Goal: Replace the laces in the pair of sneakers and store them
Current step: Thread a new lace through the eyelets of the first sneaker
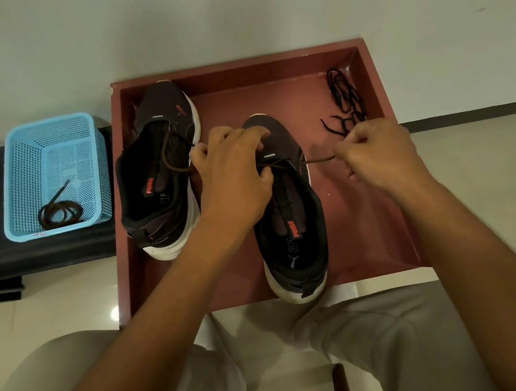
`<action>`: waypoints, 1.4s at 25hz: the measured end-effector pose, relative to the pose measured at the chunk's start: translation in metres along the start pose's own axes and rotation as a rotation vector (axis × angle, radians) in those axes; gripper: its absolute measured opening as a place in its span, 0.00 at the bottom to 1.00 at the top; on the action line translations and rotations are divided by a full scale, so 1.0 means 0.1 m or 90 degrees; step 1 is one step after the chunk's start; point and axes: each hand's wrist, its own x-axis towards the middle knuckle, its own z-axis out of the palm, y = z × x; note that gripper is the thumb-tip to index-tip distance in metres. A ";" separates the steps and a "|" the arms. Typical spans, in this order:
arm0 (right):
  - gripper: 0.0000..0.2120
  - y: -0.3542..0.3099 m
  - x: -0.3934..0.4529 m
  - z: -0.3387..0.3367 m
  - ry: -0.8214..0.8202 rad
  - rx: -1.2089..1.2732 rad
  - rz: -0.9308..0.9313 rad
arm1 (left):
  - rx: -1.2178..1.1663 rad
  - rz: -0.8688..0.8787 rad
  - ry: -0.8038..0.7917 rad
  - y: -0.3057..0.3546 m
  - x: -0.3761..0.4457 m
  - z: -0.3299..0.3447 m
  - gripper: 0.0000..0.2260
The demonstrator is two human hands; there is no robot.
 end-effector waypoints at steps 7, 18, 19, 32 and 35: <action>0.11 -0.20 -0.12 0.21 -0.115 -0.070 -0.263 | 0.042 0.019 -0.049 -0.04 0.00 -0.04 0.29; 0.07 -0.01 0.04 -0.03 -0.007 -0.127 -0.027 | 0.029 0.024 -0.091 -0.05 0.00 -0.07 0.30; 0.06 0.01 0.02 -0.03 -0.028 -0.154 -0.028 | 0.020 0.024 -0.091 -0.06 0.00 -0.07 0.31; 0.06 -0.18 -0.07 0.11 -0.105 -0.033 -0.181 | -0.025 0.037 -0.118 -0.13 0.02 -0.10 0.29; 0.07 -0.06 0.02 0.01 -0.031 -0.089 -0.076 | -0.022 0.041 -0.119 -0.13 0.01 -0.10 0.30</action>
